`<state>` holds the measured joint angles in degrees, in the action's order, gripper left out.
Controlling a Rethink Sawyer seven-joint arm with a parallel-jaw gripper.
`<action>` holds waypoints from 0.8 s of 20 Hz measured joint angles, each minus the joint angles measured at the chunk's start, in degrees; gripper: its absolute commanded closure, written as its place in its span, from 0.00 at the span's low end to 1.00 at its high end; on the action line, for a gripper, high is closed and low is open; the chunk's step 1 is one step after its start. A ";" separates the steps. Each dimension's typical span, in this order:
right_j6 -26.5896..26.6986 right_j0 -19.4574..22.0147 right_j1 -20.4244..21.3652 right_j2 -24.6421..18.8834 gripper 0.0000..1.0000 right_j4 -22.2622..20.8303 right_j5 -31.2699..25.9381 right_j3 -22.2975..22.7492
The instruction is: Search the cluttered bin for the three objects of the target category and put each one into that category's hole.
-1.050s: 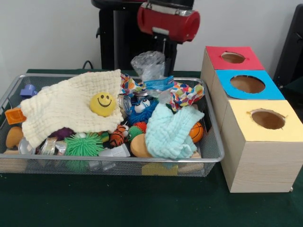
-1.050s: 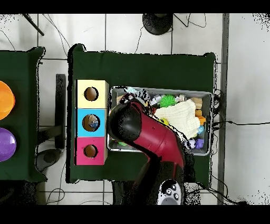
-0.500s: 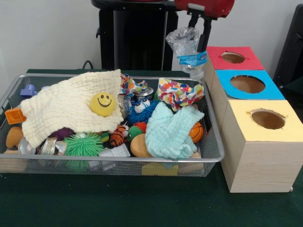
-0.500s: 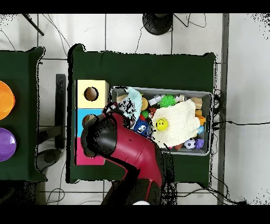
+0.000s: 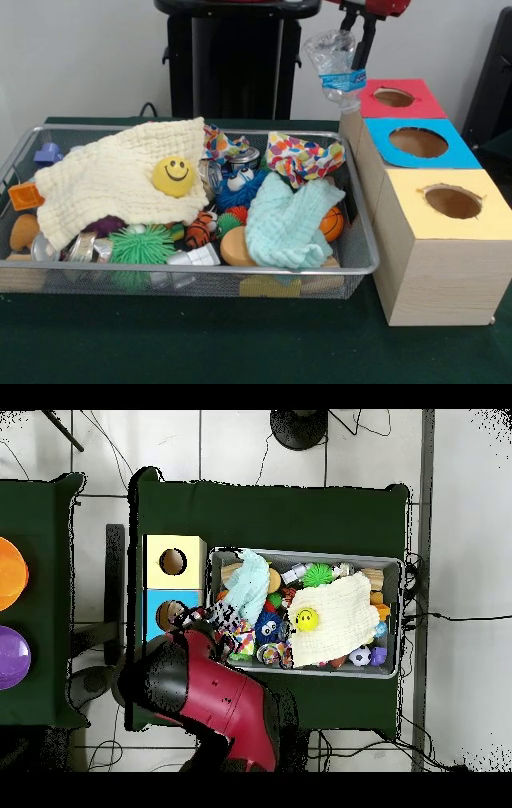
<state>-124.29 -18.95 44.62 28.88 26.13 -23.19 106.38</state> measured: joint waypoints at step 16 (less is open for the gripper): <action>-1.10 -1.74 1.00 -0.08 1.00 4.72 0.03 8.03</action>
<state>-125.39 -20.69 45.62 28.80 30.84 -23.16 114.41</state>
